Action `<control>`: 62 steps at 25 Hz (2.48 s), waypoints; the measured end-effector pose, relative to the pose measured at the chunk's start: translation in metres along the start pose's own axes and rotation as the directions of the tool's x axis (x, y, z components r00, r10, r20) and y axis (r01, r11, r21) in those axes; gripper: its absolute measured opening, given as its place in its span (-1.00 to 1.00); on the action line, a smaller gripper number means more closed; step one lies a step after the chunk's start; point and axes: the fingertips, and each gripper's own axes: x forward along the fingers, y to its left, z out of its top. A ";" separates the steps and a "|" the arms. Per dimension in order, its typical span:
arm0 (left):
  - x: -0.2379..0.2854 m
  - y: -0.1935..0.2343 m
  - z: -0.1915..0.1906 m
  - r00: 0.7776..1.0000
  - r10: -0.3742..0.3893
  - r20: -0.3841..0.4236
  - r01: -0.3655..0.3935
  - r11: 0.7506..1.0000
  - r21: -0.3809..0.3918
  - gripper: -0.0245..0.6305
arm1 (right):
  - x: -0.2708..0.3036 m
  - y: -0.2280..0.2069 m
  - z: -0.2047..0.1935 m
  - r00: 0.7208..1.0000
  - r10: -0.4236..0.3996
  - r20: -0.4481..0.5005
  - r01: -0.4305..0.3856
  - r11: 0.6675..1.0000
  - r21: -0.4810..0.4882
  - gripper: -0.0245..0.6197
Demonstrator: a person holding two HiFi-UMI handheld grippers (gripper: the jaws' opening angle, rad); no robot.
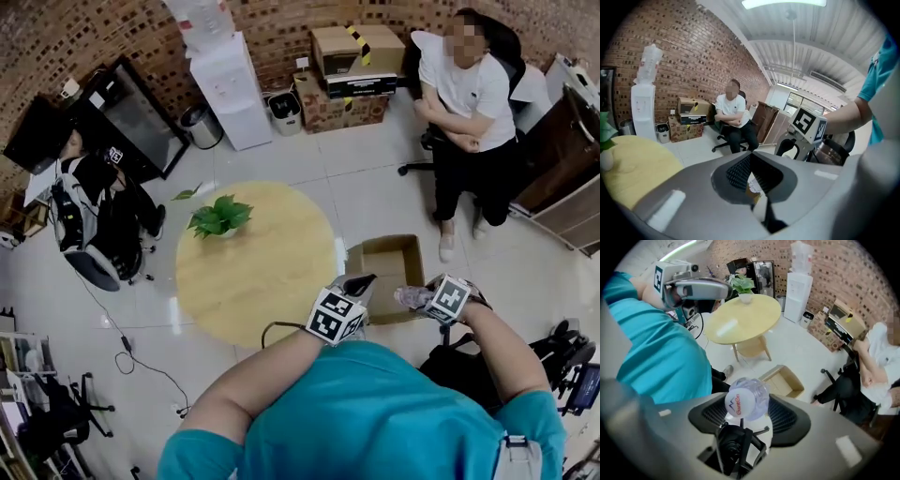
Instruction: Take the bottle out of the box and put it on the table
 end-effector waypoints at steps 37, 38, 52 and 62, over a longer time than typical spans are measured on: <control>-0.451 0.140 -0.093 0.864 0.440 0.243 -0.409 0.897 -0.169 -0.93 | 0.067 0.234 0.377 0.982 0.052 -0.183 -0.126 0.899 -0.418 -0.10; -0.453 0.143 -0.097 0.864 0.442 0.241 -0.410 0.896 -0.171 -0.93 | 0.071 0.233 0.381 0.982 0.062 -0.181 -0.132 0.904 -0.408 -0.10; -0.465 0.148 -0.104 0.874 0.417 0.251 -0.384 0.907 -0.172 -0.93 | 0.081 0.225 0.386 0.986 0.034 -0.163 -0.097 0.915 -0.393 -0.01; -0.460 0.145 -0.096 0.886 0.393 0.247 -0.361 0.918 -0.164 -0.93 | 0.062 0.230 0.394 0.997 0.066 -0.049 -0.079 0.924 -0.375 0.19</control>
